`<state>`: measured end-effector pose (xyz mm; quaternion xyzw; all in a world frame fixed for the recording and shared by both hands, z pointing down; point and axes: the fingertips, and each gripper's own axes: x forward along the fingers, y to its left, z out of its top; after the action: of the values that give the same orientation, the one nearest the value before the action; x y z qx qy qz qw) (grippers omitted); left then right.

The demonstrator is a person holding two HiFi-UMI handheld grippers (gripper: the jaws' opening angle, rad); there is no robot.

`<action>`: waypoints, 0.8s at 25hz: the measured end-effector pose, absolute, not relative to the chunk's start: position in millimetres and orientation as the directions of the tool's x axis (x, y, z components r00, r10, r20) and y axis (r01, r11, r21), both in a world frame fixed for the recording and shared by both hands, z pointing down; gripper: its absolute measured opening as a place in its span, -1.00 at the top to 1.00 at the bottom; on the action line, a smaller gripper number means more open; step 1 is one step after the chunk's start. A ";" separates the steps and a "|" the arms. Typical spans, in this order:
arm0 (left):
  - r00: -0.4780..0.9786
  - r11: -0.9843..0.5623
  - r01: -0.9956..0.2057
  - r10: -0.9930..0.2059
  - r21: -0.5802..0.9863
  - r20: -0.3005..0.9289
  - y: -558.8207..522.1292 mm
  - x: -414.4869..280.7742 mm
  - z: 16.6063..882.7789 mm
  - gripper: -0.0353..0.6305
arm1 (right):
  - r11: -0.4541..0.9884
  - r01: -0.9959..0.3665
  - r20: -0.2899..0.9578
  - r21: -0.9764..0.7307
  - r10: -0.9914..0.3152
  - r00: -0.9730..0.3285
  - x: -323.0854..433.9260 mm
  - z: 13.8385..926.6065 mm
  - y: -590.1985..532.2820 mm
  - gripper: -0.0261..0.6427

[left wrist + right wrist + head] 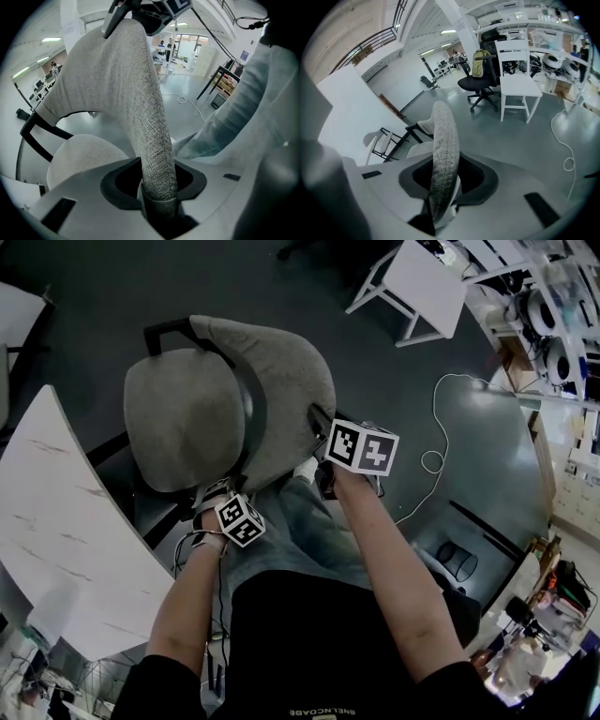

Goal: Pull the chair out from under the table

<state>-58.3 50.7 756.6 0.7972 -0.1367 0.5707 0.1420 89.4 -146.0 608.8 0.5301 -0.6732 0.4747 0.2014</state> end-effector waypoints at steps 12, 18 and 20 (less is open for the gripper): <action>0.281 -0.981 -0.184 0.002 0.056 0.960 54.7 -28.2 757.9 0.45 | -0.210 -0.875 0.786 -0.436 -0.563 -0.257 163.2 614.1 -108.0 0.63; 0.270 -0.989 -0.133 0.025 0.063 0.963 58.7 -11.7 759.6 0.45 | -0.286 -0.846 0.793 -0.449 -0.564 -0.230 191.5 617.0 -93.7 0.64; 0.280 -0.991 -0.120 0.031 0.066 0.960 59.0 -3.9 759.2 0.45 | -0.297 -0.842 0.790 -0.450 -0.572 -0.221 199.7 614.7 -90.8 0.64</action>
<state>-3.9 59.0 759.2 0.7975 -0.0279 0.5994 0.0626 199.7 -90.8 614.7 0.6108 -0.5788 0.5247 0.1288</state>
